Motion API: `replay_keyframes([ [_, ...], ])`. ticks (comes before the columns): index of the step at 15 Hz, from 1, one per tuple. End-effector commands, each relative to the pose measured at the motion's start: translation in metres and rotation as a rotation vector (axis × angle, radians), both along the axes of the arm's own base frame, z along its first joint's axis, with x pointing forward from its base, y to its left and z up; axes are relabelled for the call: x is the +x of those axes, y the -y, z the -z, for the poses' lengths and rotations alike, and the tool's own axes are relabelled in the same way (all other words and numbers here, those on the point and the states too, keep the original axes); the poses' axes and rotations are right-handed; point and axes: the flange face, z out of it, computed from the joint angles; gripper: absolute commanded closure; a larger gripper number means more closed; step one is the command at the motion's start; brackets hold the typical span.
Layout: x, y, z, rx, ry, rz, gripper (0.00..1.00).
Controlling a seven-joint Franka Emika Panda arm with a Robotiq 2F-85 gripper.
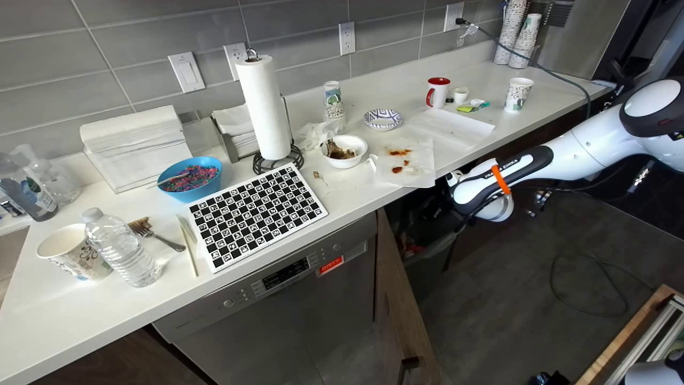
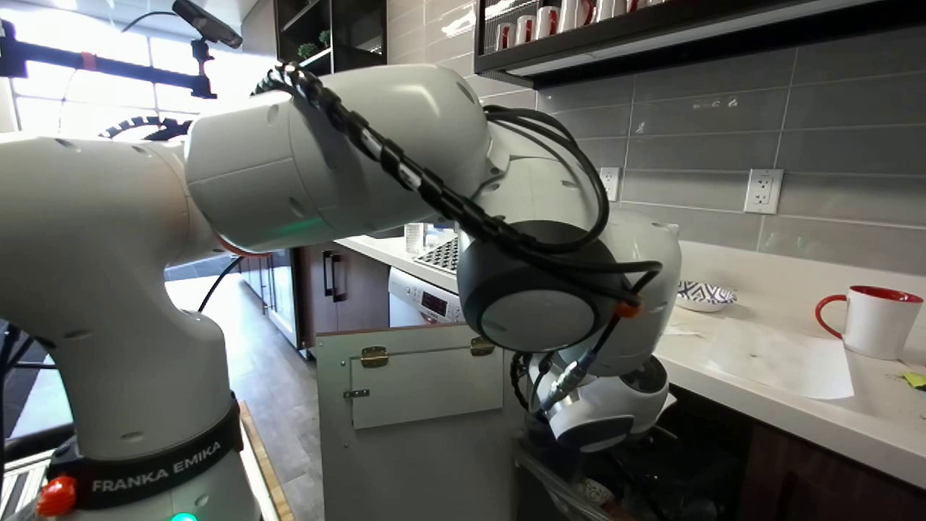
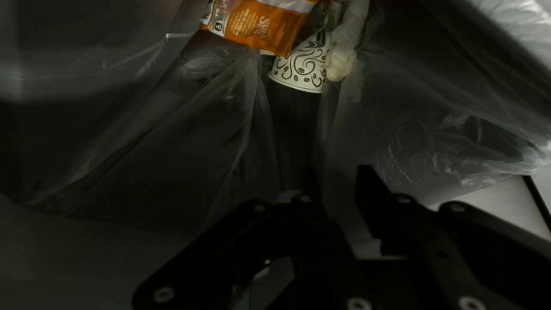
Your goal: Put the white item in the bin
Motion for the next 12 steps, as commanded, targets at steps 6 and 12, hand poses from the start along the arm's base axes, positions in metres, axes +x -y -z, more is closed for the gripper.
replay_keyframes([
  [6, -0.006, 0.013, -0.007, -0.038, -0.057, 0.059, 0.01],
  [12, -0.029, 0.017, -0.023, -0.014, -0.266, 0.097, 0.0],
])
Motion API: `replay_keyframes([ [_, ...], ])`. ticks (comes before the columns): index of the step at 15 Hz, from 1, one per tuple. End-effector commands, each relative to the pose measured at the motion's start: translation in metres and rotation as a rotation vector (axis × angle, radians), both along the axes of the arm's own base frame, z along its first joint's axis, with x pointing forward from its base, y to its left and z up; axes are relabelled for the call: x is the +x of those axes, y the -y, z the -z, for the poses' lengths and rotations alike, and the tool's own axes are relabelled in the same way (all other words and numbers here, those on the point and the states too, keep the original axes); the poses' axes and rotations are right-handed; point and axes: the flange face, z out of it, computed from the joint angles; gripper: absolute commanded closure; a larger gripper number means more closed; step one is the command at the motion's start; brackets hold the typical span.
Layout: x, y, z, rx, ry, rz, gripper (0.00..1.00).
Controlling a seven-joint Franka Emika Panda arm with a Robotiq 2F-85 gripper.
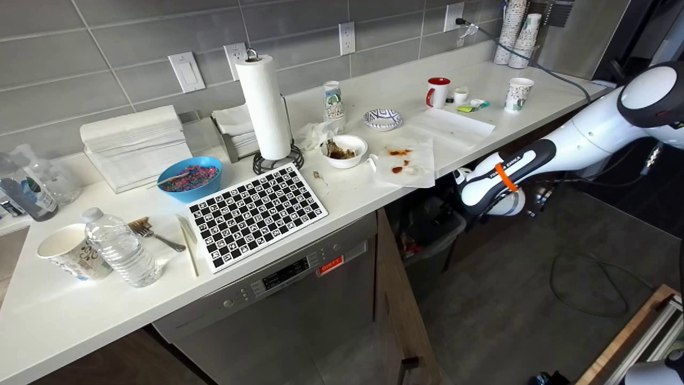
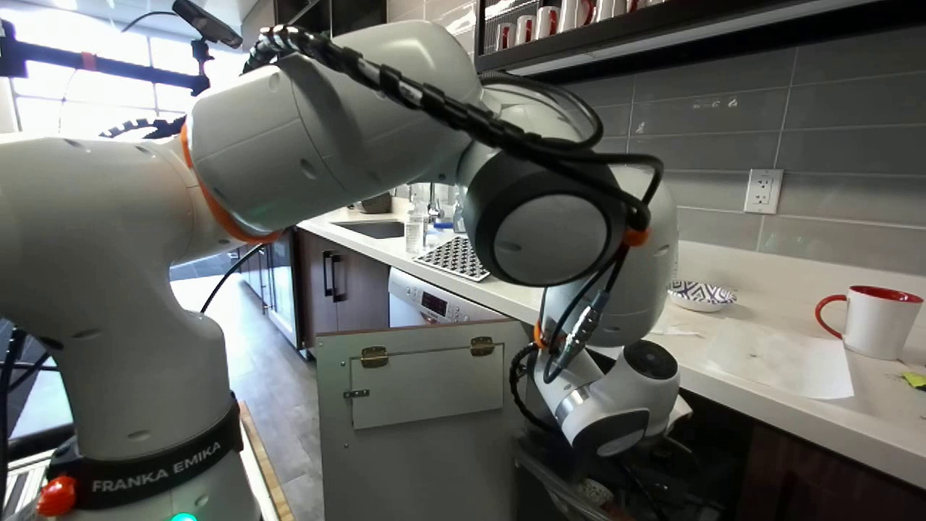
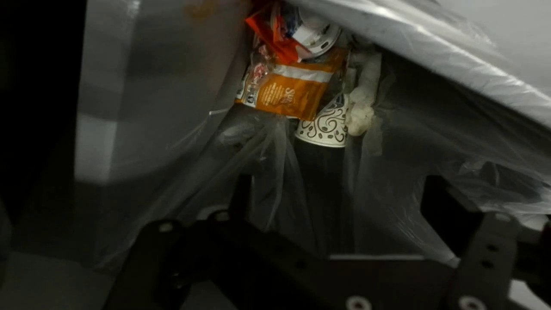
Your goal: Put the white item in the bin
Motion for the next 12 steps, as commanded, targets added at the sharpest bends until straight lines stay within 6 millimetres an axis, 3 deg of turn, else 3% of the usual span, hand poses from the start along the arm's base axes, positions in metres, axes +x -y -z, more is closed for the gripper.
replay_keyframes([
  [1, -0.015, -0.014, -0.018, 0.07, -0.174, 0.01, 0.0],
  [5, -0.022, -0.03, -0.032, 0.194, -0.357, 0.021, 0.0],
  [12, -0.038, -0.019, -0.071, 0.172, -0.483, 0.289, 0.0],
])
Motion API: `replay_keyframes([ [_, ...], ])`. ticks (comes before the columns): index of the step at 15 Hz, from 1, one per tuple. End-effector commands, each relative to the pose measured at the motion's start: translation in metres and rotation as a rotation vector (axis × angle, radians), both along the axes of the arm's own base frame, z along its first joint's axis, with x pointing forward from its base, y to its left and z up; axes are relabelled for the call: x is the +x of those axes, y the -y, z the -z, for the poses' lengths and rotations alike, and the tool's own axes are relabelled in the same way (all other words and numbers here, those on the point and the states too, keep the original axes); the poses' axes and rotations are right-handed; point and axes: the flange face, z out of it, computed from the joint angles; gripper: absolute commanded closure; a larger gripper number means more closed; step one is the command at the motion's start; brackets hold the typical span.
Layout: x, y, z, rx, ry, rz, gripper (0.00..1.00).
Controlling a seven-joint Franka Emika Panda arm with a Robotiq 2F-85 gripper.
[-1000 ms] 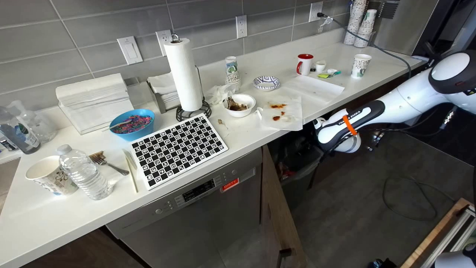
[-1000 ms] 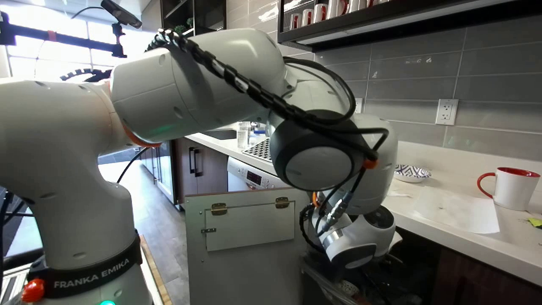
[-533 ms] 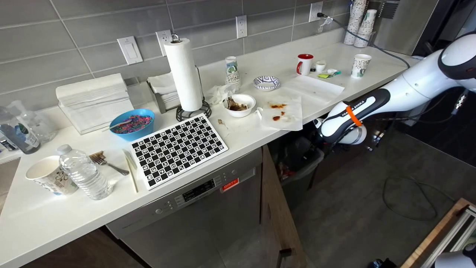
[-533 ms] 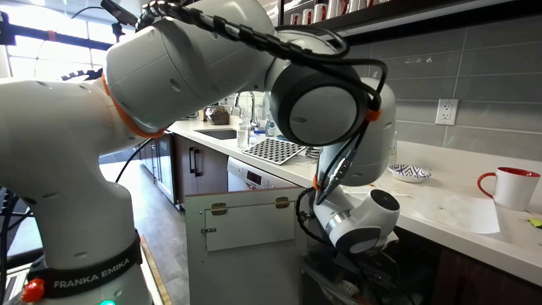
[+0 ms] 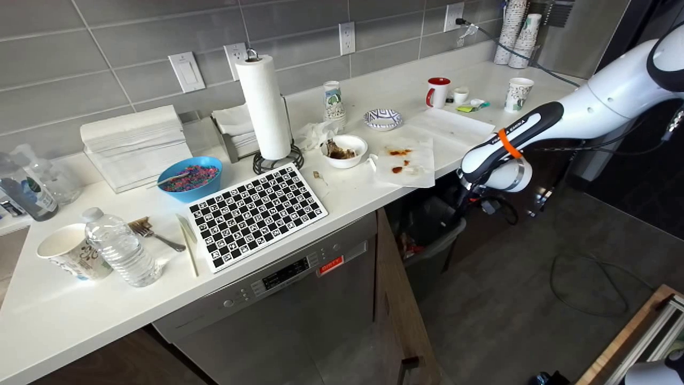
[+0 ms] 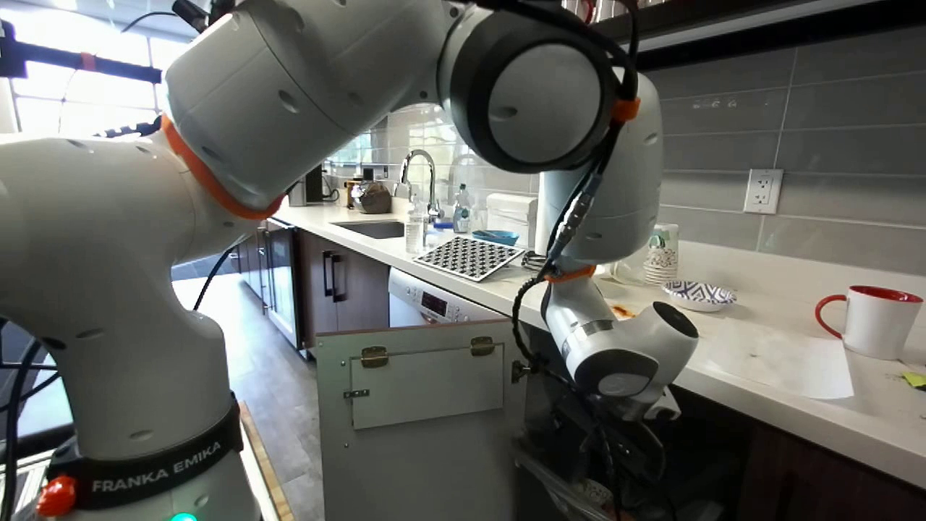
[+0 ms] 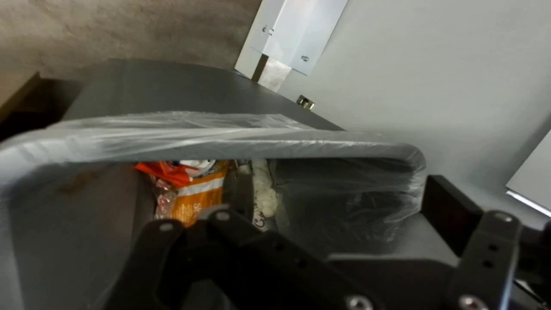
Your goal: Put the white item in the bin
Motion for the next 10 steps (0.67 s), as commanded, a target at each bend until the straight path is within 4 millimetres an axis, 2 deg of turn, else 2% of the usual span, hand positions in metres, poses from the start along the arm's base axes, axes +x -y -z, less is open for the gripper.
replay_keyframes([
  [1, -0.016, 0.0, -0.033, -0.083, -0.056, 0.107, 0.0],
  [10, -0.028, -0.007, -0.115, -0.242, 0.083, 0.083, 0.0],
])
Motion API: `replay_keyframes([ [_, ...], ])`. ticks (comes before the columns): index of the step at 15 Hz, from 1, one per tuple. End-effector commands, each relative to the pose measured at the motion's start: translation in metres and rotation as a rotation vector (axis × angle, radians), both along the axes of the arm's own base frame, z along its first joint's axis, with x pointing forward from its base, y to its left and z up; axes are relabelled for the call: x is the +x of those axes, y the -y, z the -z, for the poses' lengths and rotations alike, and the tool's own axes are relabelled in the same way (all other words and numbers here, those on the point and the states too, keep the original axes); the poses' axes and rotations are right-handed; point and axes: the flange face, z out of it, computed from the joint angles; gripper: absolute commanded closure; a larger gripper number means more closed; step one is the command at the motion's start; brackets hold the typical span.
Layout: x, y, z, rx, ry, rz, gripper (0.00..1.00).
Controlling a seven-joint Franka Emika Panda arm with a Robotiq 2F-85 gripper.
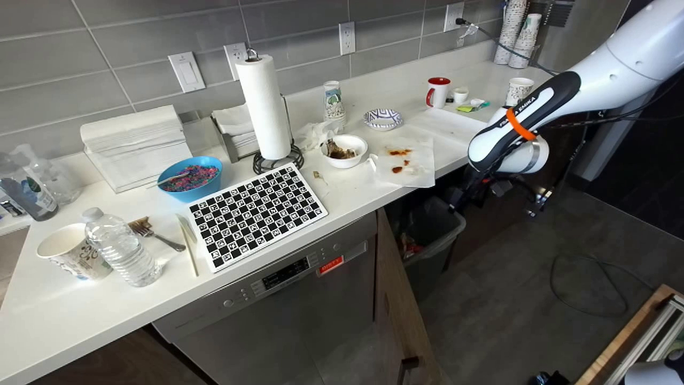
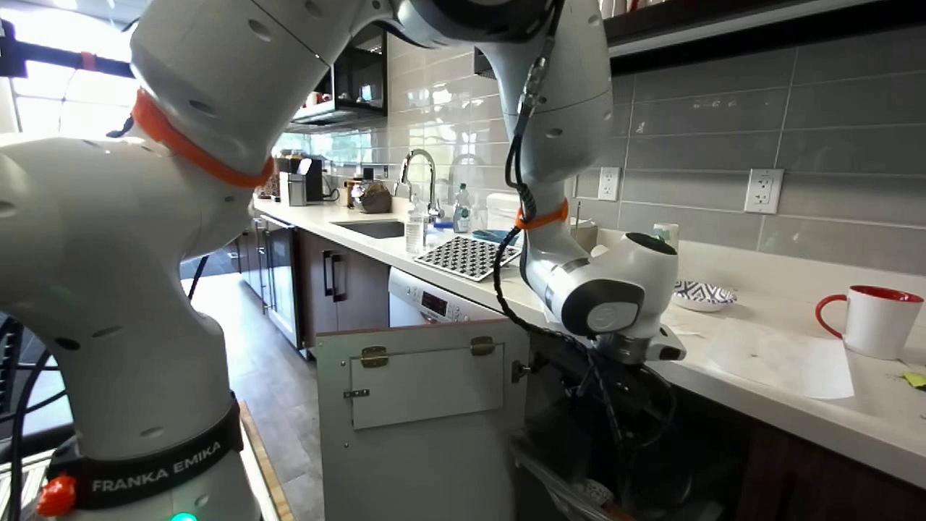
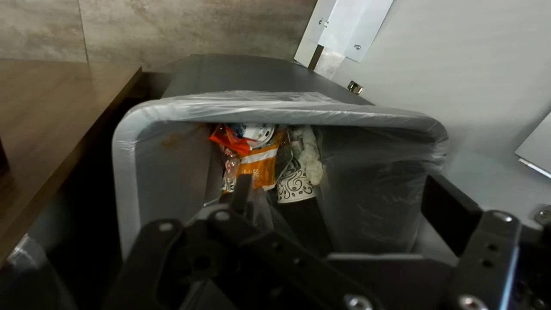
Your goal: Put the white item in the bin
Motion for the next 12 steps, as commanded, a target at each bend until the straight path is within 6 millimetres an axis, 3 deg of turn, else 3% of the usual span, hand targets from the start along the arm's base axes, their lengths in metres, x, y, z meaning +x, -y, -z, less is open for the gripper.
replay_keyframes([
  [1, -0.017, -0.004, -0.033, -0.068, 0.052, 0.001, 0.0],
  [11, -0.031, -0.029, -0.101, -0.035, 0.255, 0.006, 0.0],
  [12, -0.017, -0.027, -0.09, -0.029, 0.225, 0.001, 0.0],
])
